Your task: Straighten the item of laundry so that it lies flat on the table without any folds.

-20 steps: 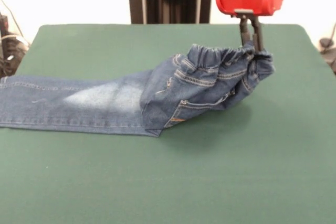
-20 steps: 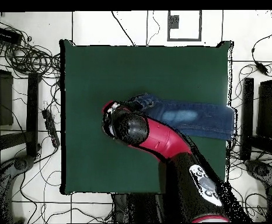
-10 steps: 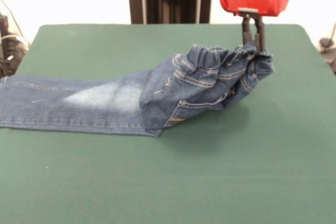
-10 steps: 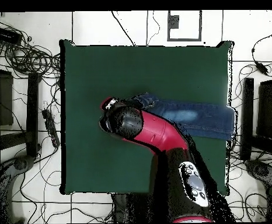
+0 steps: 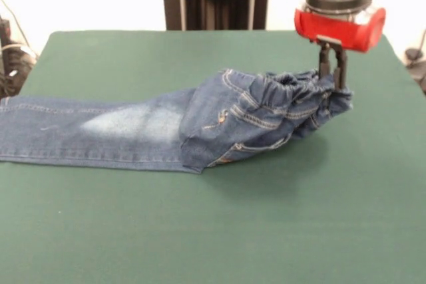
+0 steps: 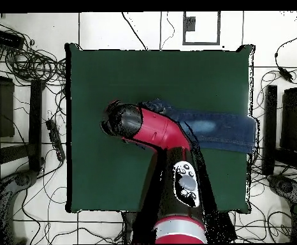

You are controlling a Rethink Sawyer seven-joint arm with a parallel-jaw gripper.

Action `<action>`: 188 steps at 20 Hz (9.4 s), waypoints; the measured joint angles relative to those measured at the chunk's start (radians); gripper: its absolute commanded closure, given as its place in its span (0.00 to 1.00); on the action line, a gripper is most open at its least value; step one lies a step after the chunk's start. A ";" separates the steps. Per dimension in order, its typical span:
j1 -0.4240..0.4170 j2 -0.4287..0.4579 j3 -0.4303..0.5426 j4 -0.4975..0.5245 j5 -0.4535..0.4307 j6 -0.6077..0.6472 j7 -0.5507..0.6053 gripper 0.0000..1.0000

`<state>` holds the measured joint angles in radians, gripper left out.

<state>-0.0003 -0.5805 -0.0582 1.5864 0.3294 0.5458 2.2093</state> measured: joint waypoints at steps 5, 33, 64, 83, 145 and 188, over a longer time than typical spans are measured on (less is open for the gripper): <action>0.056 0.071 -0.058 -0.087 0.001 0.024 0.065 1.00; 0.297 0.447 -0.343 -0.548 0.001 0.300 0.384 1.00; 0.337 0.541 -0.412 -0.712 0.009 0.474 0.514 1.00; 0.337 0.593 -0.434 -0.776 0.026 0.474 0.558 1.00; 0.373 0.522 -0.436 -0.802 0.105 0.456 0.593 0.00; -0.209 0.095 0.028 -0.124 -0.239 0.032 0.560 0.00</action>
<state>-0.2095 -0.4854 -0.0304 1.4621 0.0904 0.5778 2.7695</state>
